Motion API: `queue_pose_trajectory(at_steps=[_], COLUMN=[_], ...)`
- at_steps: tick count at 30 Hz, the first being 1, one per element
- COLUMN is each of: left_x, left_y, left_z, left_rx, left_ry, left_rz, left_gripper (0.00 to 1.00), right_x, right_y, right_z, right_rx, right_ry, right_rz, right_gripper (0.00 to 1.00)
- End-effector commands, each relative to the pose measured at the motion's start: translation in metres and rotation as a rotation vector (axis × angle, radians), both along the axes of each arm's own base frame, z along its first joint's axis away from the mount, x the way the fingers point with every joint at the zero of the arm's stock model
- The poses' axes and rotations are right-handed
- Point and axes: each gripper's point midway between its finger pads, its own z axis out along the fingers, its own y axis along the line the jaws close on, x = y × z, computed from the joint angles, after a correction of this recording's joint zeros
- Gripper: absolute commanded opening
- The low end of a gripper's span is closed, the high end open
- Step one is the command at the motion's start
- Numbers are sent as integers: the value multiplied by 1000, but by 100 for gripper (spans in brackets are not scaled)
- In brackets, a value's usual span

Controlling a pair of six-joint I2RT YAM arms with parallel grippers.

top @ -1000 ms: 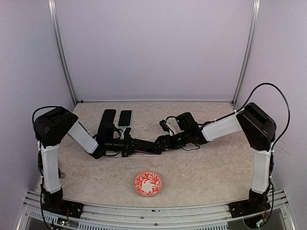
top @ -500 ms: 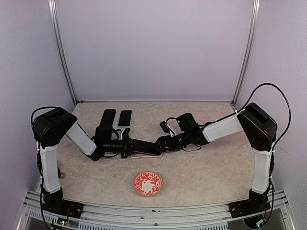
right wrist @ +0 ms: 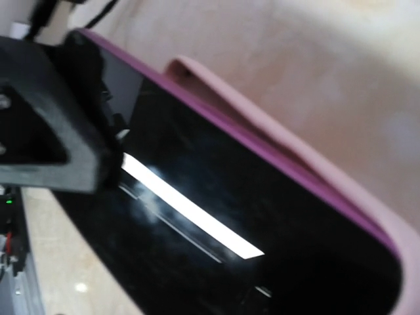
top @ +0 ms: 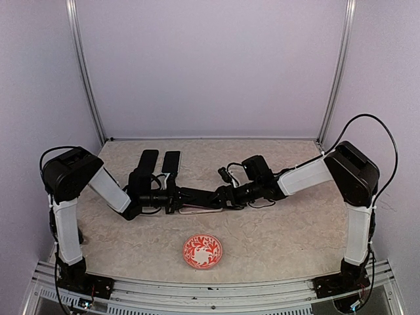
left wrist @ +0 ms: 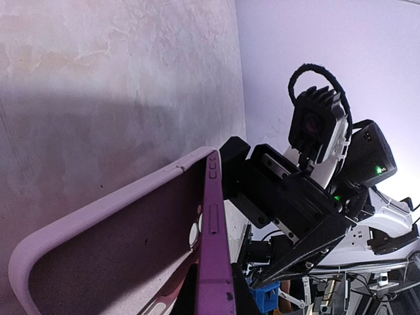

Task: Put the phone into the phone case
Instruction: Install the phone into the phone case.

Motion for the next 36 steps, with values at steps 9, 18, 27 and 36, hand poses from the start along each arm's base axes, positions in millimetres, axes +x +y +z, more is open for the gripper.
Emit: queue_pose_trajectory(at_steps=[9,18,27,36], left_x=[-5,-9,-12,-13], left_y=[-11,-14,-17,-18], left_z=[32,31,33,33], left_rx=[-66,-65,-76,-84], left_ry=[-106,-106,-106,-106], left_rz=[-48,-67,-83,-93], left_gripper=[0,0,0,0], right_x=[-7,-9,-4,8], right_y=[22,27,26,25], right_z=[28,37,55,52], right_rx=[142,202,289,297], right_ry=[18,32,6,8], right_rz=[63,82,81,53], right_gripper=[80,62,72,67])
